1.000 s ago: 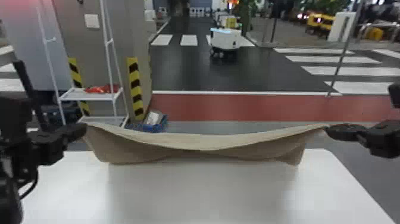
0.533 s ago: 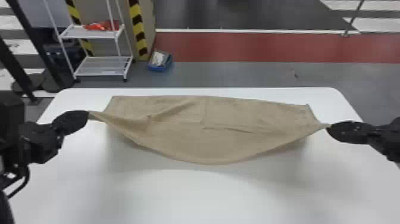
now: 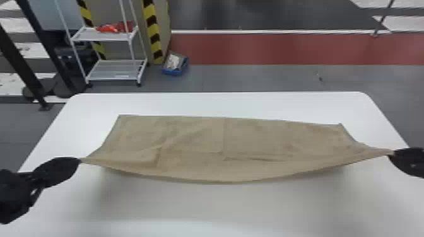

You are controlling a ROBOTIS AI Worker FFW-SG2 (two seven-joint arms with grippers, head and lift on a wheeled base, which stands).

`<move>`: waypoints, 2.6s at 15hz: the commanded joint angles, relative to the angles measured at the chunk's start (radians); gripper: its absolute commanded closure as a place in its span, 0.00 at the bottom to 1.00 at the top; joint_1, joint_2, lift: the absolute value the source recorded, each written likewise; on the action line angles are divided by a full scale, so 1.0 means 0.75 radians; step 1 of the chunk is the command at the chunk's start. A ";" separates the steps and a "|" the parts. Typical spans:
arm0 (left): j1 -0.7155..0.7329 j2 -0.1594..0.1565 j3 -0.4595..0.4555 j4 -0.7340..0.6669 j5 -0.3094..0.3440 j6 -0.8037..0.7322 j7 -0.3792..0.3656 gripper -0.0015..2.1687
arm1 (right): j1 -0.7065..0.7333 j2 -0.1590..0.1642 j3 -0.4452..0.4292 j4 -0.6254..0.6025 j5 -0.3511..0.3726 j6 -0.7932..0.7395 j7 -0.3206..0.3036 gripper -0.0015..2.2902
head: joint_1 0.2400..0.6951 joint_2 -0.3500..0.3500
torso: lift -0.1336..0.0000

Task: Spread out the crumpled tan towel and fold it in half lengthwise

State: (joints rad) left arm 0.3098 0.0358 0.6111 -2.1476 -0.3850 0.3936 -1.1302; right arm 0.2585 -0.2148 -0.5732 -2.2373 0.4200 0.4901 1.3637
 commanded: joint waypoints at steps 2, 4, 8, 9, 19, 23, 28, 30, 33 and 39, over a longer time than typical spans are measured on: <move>0.053 -0.001 0.079 -0.045 0.000 -0.063 -0.107 0.91 | 0.052 0.004 -0.140 -0.015 -0.034 -0.086 0.004 0.61 | 1.00 0.52 | 0.07; 0.070 0.001 0.075 -0.047 -0.037 -0.137 -0.187 0.91 | 0.087 0.016 -0.164 0.001 -0.034 -0.147 0.004 0.61 | 1.00 0.49 | 0.07; -0.008 0.007 -0.046 -0.045 -0.188 -0.153 -0.230 0.91 | -0.069 0.023 -0.132 0.118 -0.020 -0.074 0.004 0.61 | 1.00 0.42 | 0.07; -0.053 0.007 -0.087 -0.039 -0.225 -0.137 -0.230 0.91 | -0.138 0.021 -0.111 0.163 0.015 -0.045 0.004 0.61 | 1.00 0.41 | 0.07; -0.603 0.036 -0.410 0.475 -0.630 -0.002 -0.105 0.91 | -0.584 -0.082 0.050 0.817 0.324 -0.012 0.004 0.61 | 1.00 0.30 | 0.07; -0.722 0.059 -0.467 0.691 -0.679 0.002 -0.076 0.91 | -0.666 -0.088 0.122 0.923 0.346 0.000 0.004 0.61 | 1.00 0.29 | 0.07; -0.779 0.100 -0.488 0.777 -0.691 0.006 -0.064 0.91 | -0.758 -0.086 0.149 0.960 0.362 0.066 0.004 0.61 | 1.00 0.33 | 0.07; -0.779 0.112 -0.486 0.781 -0.691 0.006 -0.062 0.91 | -0.766 -0.090 0.134 0.952 0.346 0.098 0.004 0.61 | 1.00 0.33 | 0.07; -0.781 0.126 -0.473 0.787 -0.685 0.006 -0.062 0.91 | -0.776 -0.102 0.112 0.919 0.311 0.131 0.004 0.61 | 1.00 0.34 | 0.07; -0.781 0.140 -0.483 0.802 -0.691 0.006 -0.064 0.91 | -0.805 -0.102 0.212 0.936 0.360 0.151 0.004 0.61 | 1.00 0.35 | 0.07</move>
State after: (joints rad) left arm -0.2761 0.1412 0.2538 -1.5501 -0.9009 0.3981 -1.1780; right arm -0.3445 -0.2943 -0.4482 -1.5439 0.6720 0.6017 1.3637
